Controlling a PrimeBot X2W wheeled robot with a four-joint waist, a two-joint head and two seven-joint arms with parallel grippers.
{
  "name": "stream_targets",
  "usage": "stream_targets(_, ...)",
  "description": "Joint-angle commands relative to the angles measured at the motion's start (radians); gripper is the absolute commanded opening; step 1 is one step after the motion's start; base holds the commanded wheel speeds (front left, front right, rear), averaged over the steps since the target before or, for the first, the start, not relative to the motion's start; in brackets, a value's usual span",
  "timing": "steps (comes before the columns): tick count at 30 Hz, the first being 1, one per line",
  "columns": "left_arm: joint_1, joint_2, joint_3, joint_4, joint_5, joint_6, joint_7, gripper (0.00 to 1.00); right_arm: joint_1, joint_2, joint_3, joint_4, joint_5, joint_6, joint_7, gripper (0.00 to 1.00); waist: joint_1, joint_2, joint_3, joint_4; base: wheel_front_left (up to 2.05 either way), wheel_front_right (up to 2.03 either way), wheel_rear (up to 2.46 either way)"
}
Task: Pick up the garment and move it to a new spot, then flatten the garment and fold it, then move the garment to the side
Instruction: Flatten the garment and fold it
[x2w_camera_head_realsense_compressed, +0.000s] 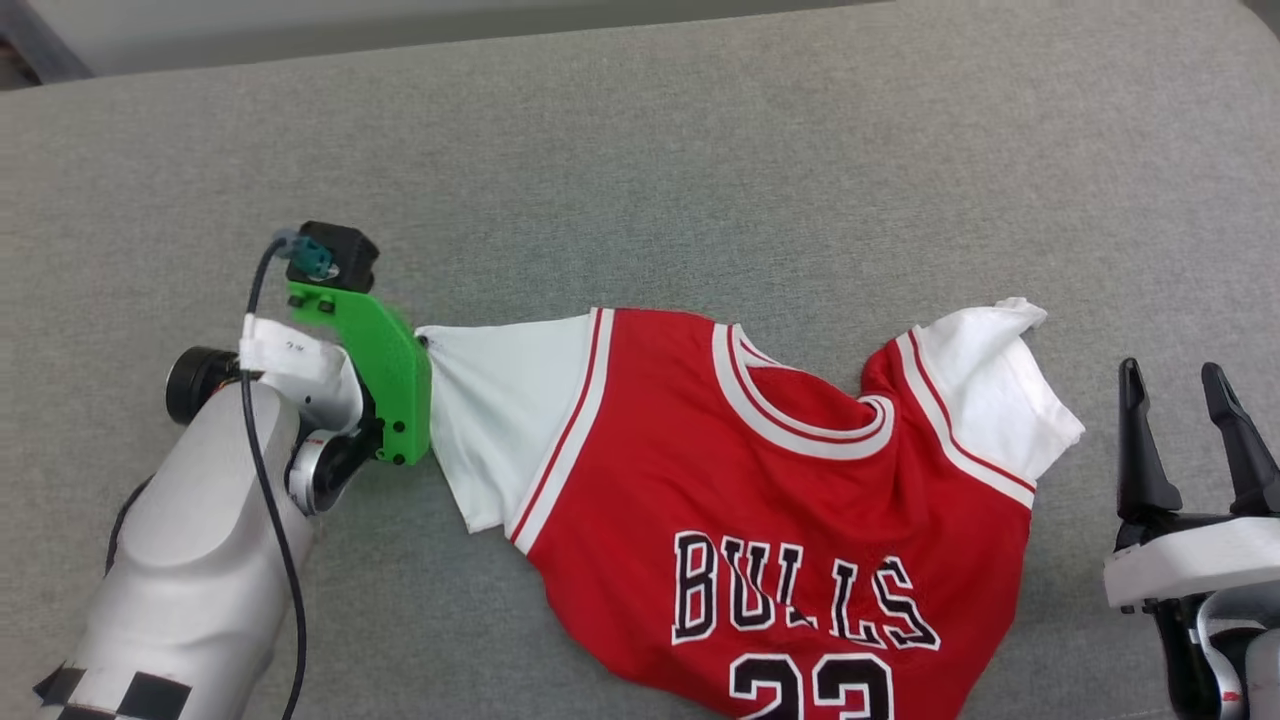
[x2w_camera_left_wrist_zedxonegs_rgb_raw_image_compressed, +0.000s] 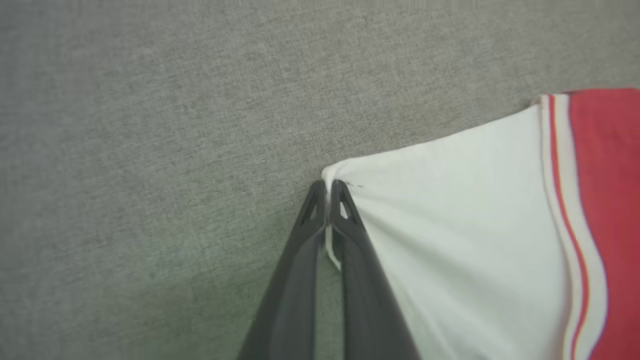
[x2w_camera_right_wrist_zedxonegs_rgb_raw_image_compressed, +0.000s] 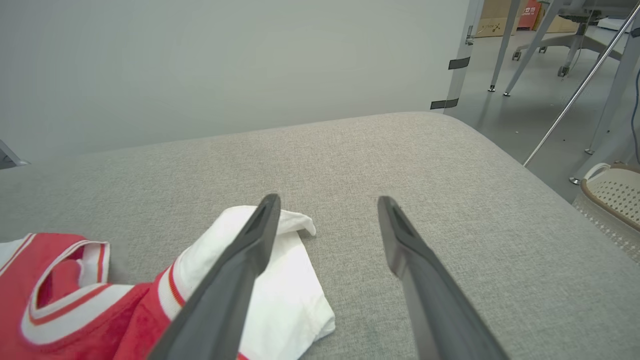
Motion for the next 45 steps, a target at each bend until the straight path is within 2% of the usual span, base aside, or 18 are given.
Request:
stream_targets(1, 0.028, 0.016, 0.017, -0.017, -0.003, 0.016, -0.03, 0.0, 0.011, -0.013, -0.006, 0.0, -0.003, -0.001, 0.023, 1.0, 0.0, 0.0, -0.03, 0.03, 0.0, 0.0, 0.0)
stream_targets(6, 0.114, 0.039, 0.075, -0.121, -0.04, 0.057, -0.089, 0.0, 0.032, -0.047, -0.032, 0.009, -0.005, -0.001, 0.15, 1.0, 0.0, 0.0, -0.066, 0.076, 0.0, 0.0, 0.0)
stream_targets(12, 0.265, 0.056, 0.123, -0.307, -0.079, 0.124, -0.111, 0.0, 0.035, -0.114, -0.025, -0.004, 0.007, -0.001, 0.379, 1.0, 0.0, 0.0, -0.081, 0.126, 0.0, 0.0, 0.0)
stream_targets(19, 0.42, 0.054, 0.134, -0.535, -0.092, 0.214, -0.092, 0.0, -0.039, -0.257, 0.049, -0.052, 0.068, -0.001, 0.706, 1.0, 0.0, 0.0, -0.059, 0.172, 0.0, 0.0, 0.0)
stream_targets(25, 0.444, 0.04, 0.112, -0.645, -0.089, 0.239, -0.07, 0.0, -0.139, -0.386, 0.125, -0.029, 0.128, -0.001, 0.9, 1.0, 0.0, 0.0, -0.018, 0.208, 0.0, 0.0, 0.0)
stream_targets(30, 0.431, 0.031, 0.098, -0.672, -0.085, 0.239, -0.07, 0.0, -0.225, -0.492, 0.213, 0.007, 0.148, -0.001, 0.963, 1.0, 0.0, 0.0, 0.018, 0.231, 0.0, 0.0, 0.0)
stream_targets(35, 0.415, 0.025, 0.088, -0.674, -0.082, 0.231, -0.075, 0.0, -0.29, -0.562, 0.306, 0.045, 0.174, -0.001, 0.984, 1.0, 0.0, 0.0, 0.052, 0.248, 0.0, 0.0, 0.0)
stream_targets(45, 0.377, 0.013, 0.078, -0.65, -0.08, 0.216, -0.093, 0.0, -0.351, -0.62, 0.493, 0.146, 0.26, -0.001, 0.997, 1.0, 0.0, 0.0, 0.086, 0.267, 0.0, 0.0, 0.0)
